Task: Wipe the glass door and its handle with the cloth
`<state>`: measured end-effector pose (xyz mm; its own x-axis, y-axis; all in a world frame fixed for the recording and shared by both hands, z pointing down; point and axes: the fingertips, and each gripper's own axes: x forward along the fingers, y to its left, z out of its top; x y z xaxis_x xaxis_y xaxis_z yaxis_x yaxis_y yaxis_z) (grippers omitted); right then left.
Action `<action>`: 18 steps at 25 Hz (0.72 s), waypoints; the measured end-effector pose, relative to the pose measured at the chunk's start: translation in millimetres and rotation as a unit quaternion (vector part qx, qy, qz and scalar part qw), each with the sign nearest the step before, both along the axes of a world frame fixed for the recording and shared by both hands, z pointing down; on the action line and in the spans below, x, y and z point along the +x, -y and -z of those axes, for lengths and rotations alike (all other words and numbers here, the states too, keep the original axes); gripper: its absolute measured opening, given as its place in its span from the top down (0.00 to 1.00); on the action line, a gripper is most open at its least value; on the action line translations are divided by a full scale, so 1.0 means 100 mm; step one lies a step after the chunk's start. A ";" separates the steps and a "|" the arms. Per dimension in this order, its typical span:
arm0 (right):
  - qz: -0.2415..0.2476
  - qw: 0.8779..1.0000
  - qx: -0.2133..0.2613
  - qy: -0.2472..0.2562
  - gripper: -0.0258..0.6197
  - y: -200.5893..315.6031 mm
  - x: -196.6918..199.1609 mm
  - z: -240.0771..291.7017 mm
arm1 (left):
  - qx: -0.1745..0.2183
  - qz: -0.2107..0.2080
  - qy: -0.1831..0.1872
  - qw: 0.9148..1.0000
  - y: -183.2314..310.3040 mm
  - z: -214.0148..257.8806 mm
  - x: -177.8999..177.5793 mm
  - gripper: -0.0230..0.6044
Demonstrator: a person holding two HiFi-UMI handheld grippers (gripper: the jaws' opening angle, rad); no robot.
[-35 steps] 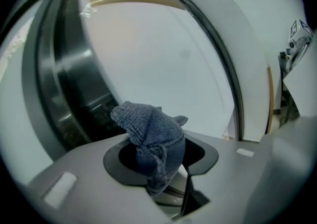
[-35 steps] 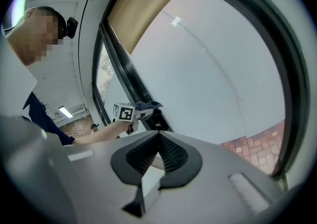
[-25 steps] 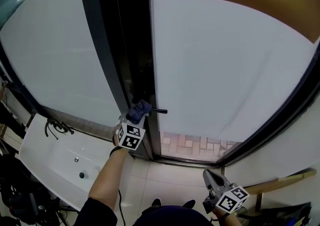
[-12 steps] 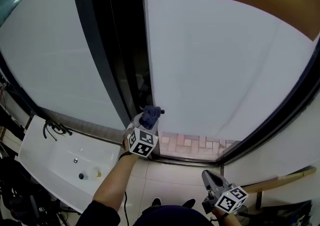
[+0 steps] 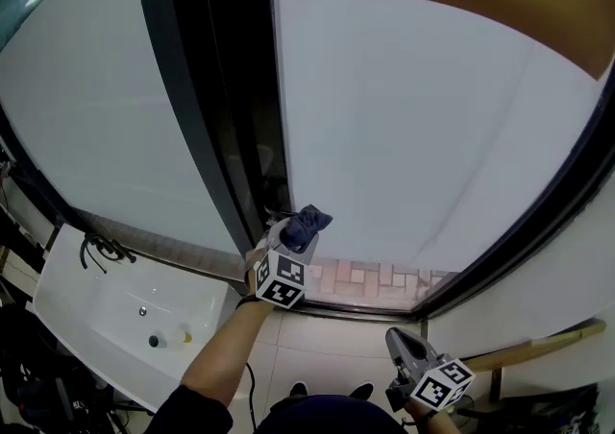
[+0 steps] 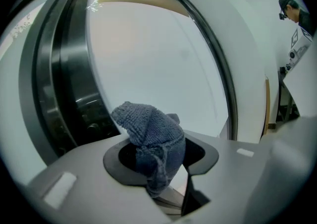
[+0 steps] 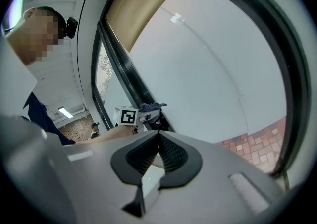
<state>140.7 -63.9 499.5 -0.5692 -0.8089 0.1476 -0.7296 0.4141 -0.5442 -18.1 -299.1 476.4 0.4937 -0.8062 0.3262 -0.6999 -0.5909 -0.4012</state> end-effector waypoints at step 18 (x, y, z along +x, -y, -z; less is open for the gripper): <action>0.012 1.000 -0.009 -0.006 0.96 0.01 -0.11 -0.05 | -0.038 0.125 -0.018 0.991 0.31 -0.20 -0.83 0.69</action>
<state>130.1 -64.9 504.7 -0.5859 -0.7926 0.1688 -0.7269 0.4219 -0.5419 -100.9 -330.5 496.6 0.2939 -0.8785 0.3767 -0.8414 -0.4248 -0.3340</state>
